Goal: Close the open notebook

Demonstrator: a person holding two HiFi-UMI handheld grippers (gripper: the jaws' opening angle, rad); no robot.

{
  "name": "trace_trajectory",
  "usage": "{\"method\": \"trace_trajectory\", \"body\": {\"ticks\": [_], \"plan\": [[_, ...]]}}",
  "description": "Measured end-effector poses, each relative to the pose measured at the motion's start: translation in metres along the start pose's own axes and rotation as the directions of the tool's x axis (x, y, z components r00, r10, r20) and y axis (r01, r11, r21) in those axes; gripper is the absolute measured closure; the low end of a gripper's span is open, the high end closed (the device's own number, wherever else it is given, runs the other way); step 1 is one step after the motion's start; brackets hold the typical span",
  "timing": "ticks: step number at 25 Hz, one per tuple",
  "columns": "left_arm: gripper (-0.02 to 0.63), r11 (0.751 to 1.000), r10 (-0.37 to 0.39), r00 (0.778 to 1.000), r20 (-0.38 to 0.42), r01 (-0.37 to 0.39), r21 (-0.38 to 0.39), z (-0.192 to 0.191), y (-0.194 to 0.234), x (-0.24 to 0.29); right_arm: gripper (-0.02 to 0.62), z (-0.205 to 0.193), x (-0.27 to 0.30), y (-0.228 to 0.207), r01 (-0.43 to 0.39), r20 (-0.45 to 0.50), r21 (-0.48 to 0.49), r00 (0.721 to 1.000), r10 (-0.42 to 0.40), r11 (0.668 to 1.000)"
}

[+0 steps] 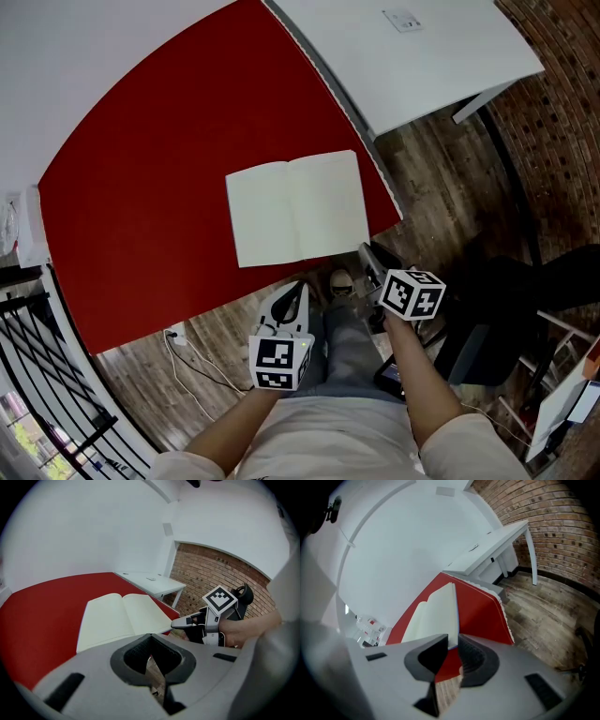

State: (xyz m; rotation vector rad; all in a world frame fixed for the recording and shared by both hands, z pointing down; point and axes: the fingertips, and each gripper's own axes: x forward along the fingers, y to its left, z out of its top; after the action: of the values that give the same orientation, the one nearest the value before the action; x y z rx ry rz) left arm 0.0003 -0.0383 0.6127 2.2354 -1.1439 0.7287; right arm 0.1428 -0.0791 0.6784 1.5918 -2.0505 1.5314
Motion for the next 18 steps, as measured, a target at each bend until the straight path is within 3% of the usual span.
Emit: {"method": "trace_trajectory", "body": {"ticks": [5,10,18], "plan": [[0.6,1.0,0.009,1.0,-0.005,-0.009,-0.006,-0.004,0.002,-0.001,0.568,0.003,-0.005,0.003,0.018,0.019,-0.019,1.0,-0.017,1.0],[0.6,1.0,0.012,1.0,0.004,-0.012,-0.009,-0.003,0.002,-0.002,0.571,0.006,-0.008,0.007,0.036,0.029,-0.036,0.999,-0.035,0.999],[0.6,0.999,0.031,0.998,0.049,-0.029,-0.028,0.012,0.009,-0.012,0.572,0.028,-0.03,0.038,0.051,0.069,-0.14,0.997,-0.042,0.989]]}}
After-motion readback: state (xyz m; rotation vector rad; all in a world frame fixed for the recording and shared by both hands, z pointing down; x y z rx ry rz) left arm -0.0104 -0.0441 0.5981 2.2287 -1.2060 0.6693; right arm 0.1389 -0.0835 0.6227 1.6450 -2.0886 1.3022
